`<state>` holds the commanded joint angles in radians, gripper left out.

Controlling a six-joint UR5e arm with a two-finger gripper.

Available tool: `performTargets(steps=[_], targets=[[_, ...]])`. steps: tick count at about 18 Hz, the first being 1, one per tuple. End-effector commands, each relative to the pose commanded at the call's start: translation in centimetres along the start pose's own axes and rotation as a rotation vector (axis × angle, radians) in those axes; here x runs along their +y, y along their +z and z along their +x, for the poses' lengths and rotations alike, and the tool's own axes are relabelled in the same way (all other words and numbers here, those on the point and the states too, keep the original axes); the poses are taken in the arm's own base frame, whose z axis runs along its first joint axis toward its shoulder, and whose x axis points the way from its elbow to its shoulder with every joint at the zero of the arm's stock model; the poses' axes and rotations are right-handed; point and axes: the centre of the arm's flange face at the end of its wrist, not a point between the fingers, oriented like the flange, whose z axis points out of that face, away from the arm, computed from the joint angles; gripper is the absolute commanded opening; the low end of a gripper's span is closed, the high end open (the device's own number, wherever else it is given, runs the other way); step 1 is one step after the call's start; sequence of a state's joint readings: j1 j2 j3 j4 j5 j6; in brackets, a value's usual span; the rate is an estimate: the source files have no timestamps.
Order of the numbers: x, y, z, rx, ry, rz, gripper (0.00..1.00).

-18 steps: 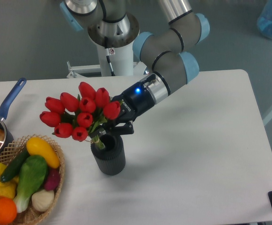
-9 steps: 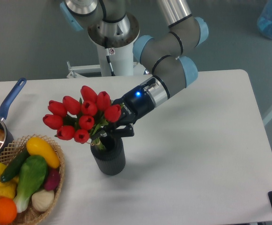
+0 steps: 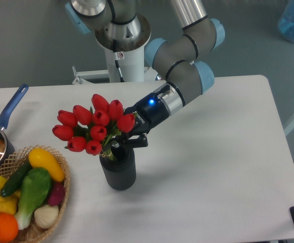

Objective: Insert the flowers into the vase
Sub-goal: 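Push the tulip stems deeper into the vase and straighten the bunch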

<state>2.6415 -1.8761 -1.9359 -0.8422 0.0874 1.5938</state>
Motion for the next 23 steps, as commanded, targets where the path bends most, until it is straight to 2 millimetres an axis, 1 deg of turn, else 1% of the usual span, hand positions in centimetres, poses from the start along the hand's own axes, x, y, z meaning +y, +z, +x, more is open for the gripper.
performTargets(steps=[4, 10, 11, 12, 13, 21, 23], targets=[[0.6, -0.7, 0.1, -0.013, 0.006, -0.001, 0.05], [1.6, -0.7, 0.6, -0.012, 0.019, -0.001, 0.05], [2.0, -0.6, 0.6, -0.010, 0.010, -0.001, 0.06], [2.8, -0.3, 0.6, -0.005, 0.001, -0.001, 0.08], [3.1, -0.3, 0.5, -0.005, 0.005, -0.001, 0.08], [3.7, -0.4, 0.5, -0.007, 0.002, -0.001, 0.08], [3.6, -0.4, 0.4, -0.007, 0.004, -0.001, 0.10]])
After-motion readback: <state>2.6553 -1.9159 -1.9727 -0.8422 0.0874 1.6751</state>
